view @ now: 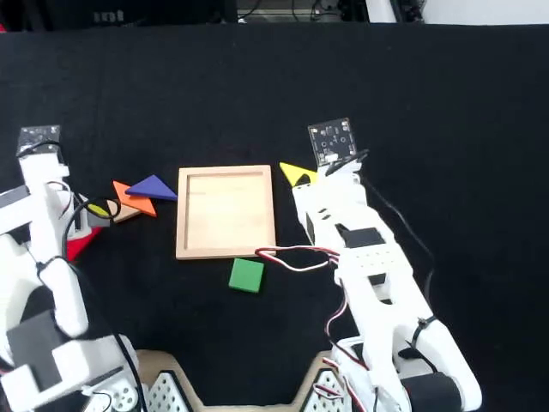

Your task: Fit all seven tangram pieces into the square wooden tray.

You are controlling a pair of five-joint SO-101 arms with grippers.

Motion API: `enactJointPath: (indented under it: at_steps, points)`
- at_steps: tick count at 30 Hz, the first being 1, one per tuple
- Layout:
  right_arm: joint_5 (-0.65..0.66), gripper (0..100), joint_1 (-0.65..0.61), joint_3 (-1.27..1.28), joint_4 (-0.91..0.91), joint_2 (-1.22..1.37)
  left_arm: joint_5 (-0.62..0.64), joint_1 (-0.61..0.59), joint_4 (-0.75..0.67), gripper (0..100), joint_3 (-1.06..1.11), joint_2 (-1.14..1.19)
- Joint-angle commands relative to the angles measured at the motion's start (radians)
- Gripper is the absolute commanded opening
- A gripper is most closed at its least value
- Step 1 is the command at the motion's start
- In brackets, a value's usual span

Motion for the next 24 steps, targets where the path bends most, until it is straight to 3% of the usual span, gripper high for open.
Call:
enactJointPath:
  at_steps: [1,6,9,17,24]
  points:
    - [0.015,12.7,-0.012,-0.012,-0.021,-0.001,0.057,0.058,0.132,31,-0.067,-0.117]
    - [0.015,12.7,-0.012,-0.012,-0.021,-0.002,0.147,0.228,0.390,31,-0.185,-0.216]
    - [0.015,12.7,-0.012,-0.012,-0.021,-0.001,0.233,0.366,0.468,31,-0.243,-0.242]
    - [0.015,12.7,-0.011,-0.012,-0.021,0.001,0.430,0.605,0.463,31,-0.302,-0.201]
    - [0.011,12.7,0.048,-0.022,-0.021,-0.005,0.575,0.651,0.322,31,-0.305,-0.051]
